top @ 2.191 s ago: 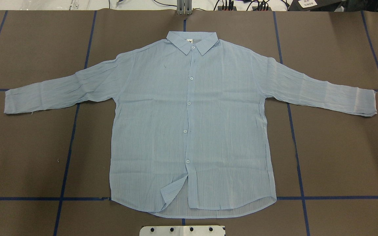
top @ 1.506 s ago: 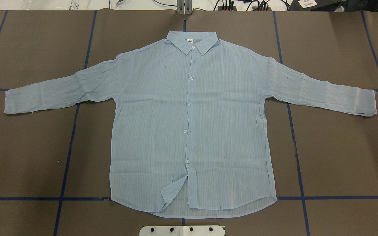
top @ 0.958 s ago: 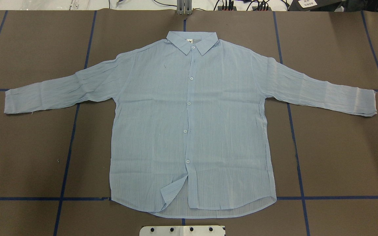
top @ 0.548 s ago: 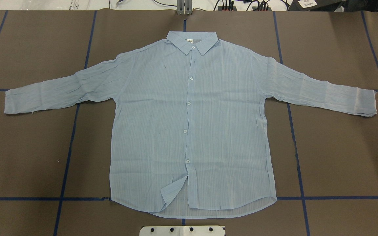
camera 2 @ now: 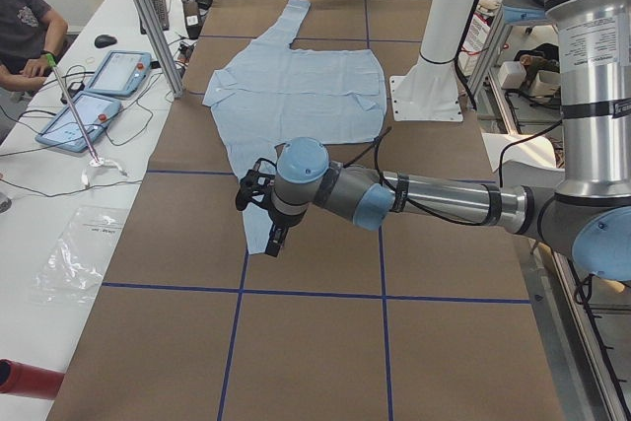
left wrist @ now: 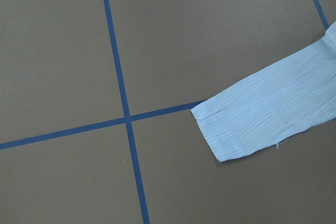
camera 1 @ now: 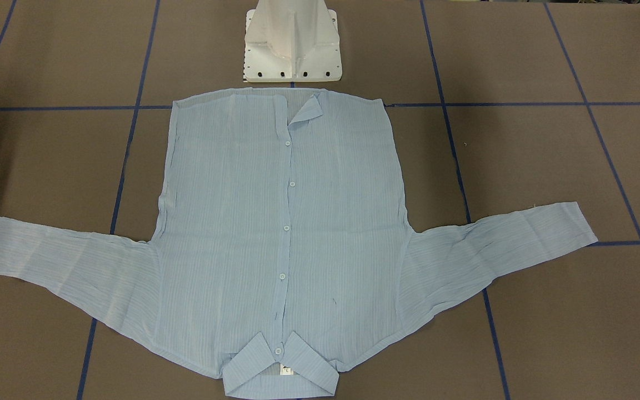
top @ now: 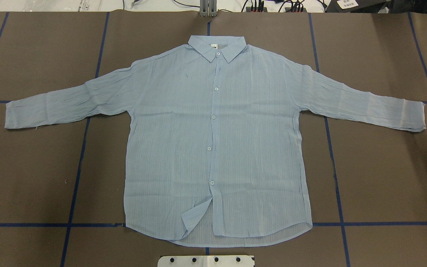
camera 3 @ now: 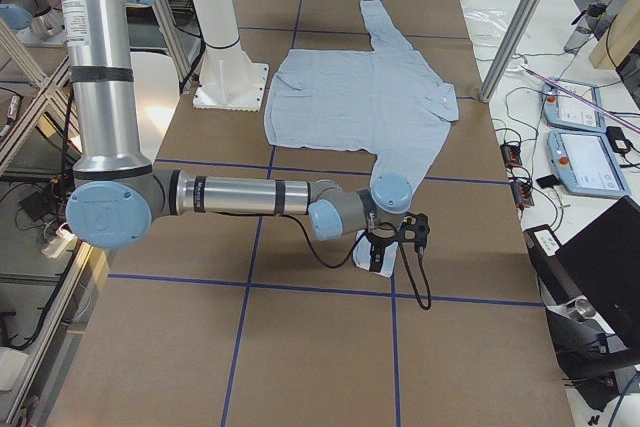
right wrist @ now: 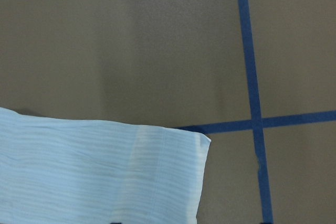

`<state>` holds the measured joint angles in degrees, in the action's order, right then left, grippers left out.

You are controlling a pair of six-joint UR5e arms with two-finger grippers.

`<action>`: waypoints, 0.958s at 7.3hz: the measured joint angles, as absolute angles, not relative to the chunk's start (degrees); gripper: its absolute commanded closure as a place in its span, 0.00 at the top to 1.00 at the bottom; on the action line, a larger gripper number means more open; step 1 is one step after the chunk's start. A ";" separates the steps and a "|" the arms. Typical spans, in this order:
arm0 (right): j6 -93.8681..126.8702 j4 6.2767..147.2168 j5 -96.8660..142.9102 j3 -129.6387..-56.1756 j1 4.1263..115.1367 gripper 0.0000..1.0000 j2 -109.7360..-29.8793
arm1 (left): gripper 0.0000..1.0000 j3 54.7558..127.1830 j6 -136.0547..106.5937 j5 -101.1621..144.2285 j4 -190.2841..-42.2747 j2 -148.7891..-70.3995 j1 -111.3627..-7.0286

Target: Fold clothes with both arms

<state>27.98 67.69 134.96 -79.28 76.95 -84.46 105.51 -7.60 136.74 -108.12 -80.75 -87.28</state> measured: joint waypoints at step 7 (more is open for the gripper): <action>28.83 65.75 133.09 -65.80 72.18 0.81 -77.06 | 0.99 105.62 -9.55 136.76 -108.54 -80.76 -87.11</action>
